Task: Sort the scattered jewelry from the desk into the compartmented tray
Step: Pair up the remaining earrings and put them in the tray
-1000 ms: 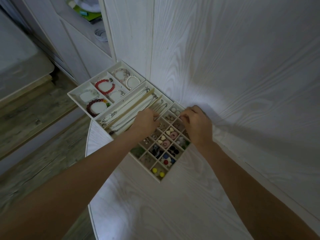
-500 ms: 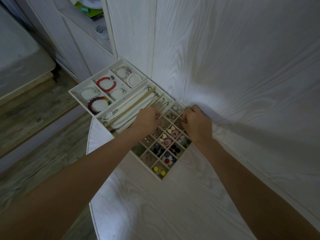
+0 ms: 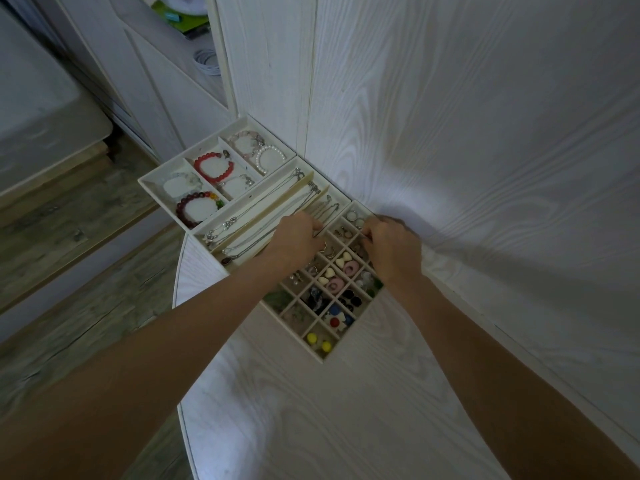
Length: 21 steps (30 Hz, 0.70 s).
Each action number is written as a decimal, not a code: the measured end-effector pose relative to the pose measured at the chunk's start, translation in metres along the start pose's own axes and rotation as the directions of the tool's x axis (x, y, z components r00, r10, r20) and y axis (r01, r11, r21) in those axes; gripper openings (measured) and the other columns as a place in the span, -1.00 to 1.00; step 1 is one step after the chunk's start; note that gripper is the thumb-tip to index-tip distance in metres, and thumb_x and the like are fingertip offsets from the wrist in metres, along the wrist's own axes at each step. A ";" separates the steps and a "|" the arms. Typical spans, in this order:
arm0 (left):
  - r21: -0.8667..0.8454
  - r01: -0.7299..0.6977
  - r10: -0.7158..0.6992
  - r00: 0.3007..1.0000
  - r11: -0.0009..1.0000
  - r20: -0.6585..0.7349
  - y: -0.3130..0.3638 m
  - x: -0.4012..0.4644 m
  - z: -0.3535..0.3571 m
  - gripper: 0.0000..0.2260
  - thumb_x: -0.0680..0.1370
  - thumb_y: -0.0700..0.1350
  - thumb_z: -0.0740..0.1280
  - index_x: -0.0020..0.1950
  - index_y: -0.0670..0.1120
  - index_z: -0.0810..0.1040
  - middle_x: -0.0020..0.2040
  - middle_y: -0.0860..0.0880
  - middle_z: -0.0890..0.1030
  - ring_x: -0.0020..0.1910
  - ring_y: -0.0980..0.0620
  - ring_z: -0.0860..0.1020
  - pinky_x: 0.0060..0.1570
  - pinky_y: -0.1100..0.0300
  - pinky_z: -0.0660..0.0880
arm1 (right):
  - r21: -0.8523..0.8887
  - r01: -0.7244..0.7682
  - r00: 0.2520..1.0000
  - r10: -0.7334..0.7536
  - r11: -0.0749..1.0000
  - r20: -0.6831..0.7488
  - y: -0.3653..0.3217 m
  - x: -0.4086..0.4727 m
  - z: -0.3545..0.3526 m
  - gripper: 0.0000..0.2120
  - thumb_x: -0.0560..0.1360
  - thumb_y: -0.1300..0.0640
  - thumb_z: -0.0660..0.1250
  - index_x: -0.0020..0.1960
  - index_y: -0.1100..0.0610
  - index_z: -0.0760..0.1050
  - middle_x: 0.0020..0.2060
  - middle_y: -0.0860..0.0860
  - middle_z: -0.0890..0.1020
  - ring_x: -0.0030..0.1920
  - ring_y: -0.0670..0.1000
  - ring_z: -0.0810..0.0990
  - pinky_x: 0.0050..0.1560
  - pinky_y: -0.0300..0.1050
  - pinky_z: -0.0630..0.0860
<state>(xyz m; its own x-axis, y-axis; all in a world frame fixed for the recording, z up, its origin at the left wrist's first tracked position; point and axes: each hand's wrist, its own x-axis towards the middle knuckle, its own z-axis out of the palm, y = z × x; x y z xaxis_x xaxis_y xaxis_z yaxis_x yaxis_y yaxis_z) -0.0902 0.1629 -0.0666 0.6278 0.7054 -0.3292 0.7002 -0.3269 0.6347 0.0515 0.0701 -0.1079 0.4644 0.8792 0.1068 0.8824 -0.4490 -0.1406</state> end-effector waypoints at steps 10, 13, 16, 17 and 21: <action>-0.009 0.020 -0.020 1.000 1.000 0.006 0.001 0.001 0.000 -0.68 0.55 -0.17 0.32 0.31 -0.15 0.50 0.01 -0.13 0.61 -0.19 0.06 0.50 -0.21 0.30 0.45 | 0.129 0.019 0.990 -0.001 0.991 -0.140 0.004 -0.031 -0.021 -0.91 0.48 0.18 0.38 -0.05 0.16 0.62 -0.16 0.08 0.53 -0.34 -0.06 0.45 -0.44 -0.35 0.30; -0.009 0.024 -0.024 1.000 1.000 0.000 0.001 0.000 0.001 -0.71 0.56 -0.17 0.31 0.28 -0.17 0.51 0.03 -0.16 0.62 -0.20 0.04 0.50 -0.34 0.36 0.40 | 0.065 0.052 0.998 -0.050 0.997 -0.026 0.003 -0.043 -0.019 -0.87 0.50 0.14 0.36 -0.03 0.17 0.64 -0.10 0.11 0.52 -0.36 -0.11 0.40 -0.43 -0.38 0.25; -0.016 0.032 -0.032 0.999 0.999 0.003 0.000 0.000 0.002 -0.73 0.56 -0.17 0.31 0.25 -0.17 0.54 0.00 -0.16 0.62 -0.19 0.03 0.51 -0.35 0.38 0.39 | 0.044 0.070 0.995 -0.073 0.997 0.067 0.000 -0.044 -0.021 -0.79 0.55 0.13 0.29 0.12 0.17 0.59 -0.05 0.10 0.50 -0.27 -0.06 0.46 -0.32 -0.25 0.44; -0.020 0.033 -0.033 0.999 0.999 0.007 -0.001 0.001 0.002 -0.75 0.56 -0.17 0.31 0.23 -0.16 0.55 -0.04 -0.14 0.61 -0.18 0.03 0.51 -0.34 0.37 0.40 | 0.041 0.071 0.994 -0.074 0.997 0.086 -0.001 -0.043 -0.022 -0.77 0.56 0.13 0.27 0.16 0.17 0.57 -0.04 0.10 0.49 -0.24 -0.04 0.48 -0.28 -0.23 0.48; -0.004 0.033 -0.033 0.999 0.999 0.015 -0.002 0.002 0.002 -0.74 0.55 -0.15 0.33 0.23 -0.09 0.53 -0.03 -0.14 0.60 -0.20 0.04 0.51 -0.25 0.26 0.46 | 0.010 0.072 0.991 -0.072 0.997 0.116 -0.003 -0.040 -0.020 -0.77 0.56 0.15 0.27 0.18 0.19 0.55 -0.03 0.10 0.47 -0.22 -0.02 0.51 -0.27 -0.21 0.49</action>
<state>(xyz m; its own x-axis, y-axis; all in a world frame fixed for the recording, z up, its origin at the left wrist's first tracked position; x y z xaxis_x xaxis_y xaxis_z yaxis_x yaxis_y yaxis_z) -0.0900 0.1637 -0.0700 0.6096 0.7059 -0.3607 0.7191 -0.3009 0.6264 0.0320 0.0331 -0.0916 0.3875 0.9219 0.0020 0.9125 -0.3833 -0.1427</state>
